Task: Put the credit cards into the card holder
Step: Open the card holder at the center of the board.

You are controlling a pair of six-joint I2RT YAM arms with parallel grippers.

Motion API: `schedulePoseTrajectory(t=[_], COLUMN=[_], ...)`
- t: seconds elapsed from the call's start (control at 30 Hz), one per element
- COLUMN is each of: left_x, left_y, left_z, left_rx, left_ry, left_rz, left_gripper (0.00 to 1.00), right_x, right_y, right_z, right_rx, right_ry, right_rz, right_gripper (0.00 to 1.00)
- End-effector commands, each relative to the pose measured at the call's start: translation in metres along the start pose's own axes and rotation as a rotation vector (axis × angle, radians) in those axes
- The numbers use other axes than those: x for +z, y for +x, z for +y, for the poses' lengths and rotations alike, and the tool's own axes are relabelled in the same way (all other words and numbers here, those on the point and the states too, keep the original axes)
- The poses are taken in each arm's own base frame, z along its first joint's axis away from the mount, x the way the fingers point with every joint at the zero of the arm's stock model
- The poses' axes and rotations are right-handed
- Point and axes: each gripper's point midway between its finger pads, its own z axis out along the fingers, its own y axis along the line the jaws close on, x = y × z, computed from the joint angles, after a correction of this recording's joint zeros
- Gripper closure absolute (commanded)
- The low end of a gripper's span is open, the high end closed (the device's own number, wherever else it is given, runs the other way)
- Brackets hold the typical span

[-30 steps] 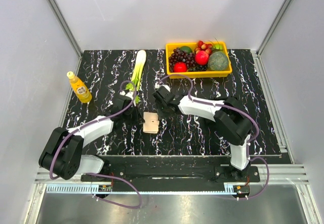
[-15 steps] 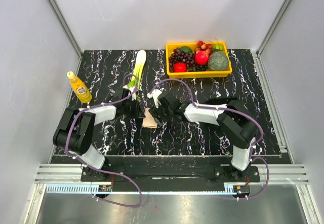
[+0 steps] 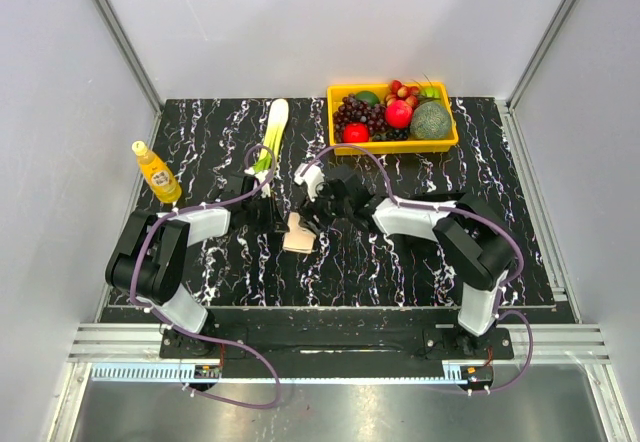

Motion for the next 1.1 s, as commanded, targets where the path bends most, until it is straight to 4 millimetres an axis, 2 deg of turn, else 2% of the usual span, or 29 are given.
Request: schedulePoseTrajectory(t=[0.0, 0.07, 0.23, 0.4, 0.5, 0.63, 0.83, 0.93, 1.0, 1.07], left_x=[0.001, 0.002, 0.000, -0.001, -0.001, 0.000, 0.000, -0.001, -0.001, -0.002], left_y=[-0.007, -0.007, -0.008, -0.010, -0.009, -0.006, -0.010, -0.009, -0.007, -0.004], left_z=[-0.006, -0.006, -0.007, -0.009, -0.009, -0.008, -0.010, -0.009, -0.008, -0.004], left_rx=[0.033, 0.031, 0.030, 0.031, 0.029, 0.022, 0.020, 0.015, 0.011, 0.006], left_ry=[0.028, 0.028, 0.027, 0.034, 0.039, 0.039, 0.043, 0.041, 0.037, 0.022], left_rz=[-0.019, -0.015, -0.019, -0.027, -0.024, -0.016, -0.040, -0.041, -0.045, -0.045], left_gripper=[1.00, 1.00, 1.00, 1.00, 1.00, 1.00, 1.00, 1.00, 1.00, 1.00], right_x=[0.007, 0.006, 0.004, 0.009, 0.014, 0.020, 0.025, 0.027, 0.028, 0.025], right_y=[-0.017, -0.010, 0.024, 0.039, 0.047, 0.067, 0.093, 0.105, 0.107, 0.101], right_z=[0.018, 0.019, 0.019, 0.027, 0.026, 0.020, 0.024, 0.027, 0.031, 0.035], right_rx=[-0.032, -0.019, 0.000, 0.032, 0.034, 0.022, -0.005, 0.010, 0.049, 0.088], right_ry=[-0.116, -0.118, -0.100, -0.140, -0.133, -0.093, -0.028, 0.009, 0.010, 0.008], right_rz=[-0.040, -0.028, 0.056, 0.091, 0.115, 0.188, 0.271, 0.325, 0.342, 0.329], right_gripper=[0.30, 0.31, 0.34, 0.35, 0.35, 0.39, 0.58, 0.78, 0.88, 0.90])
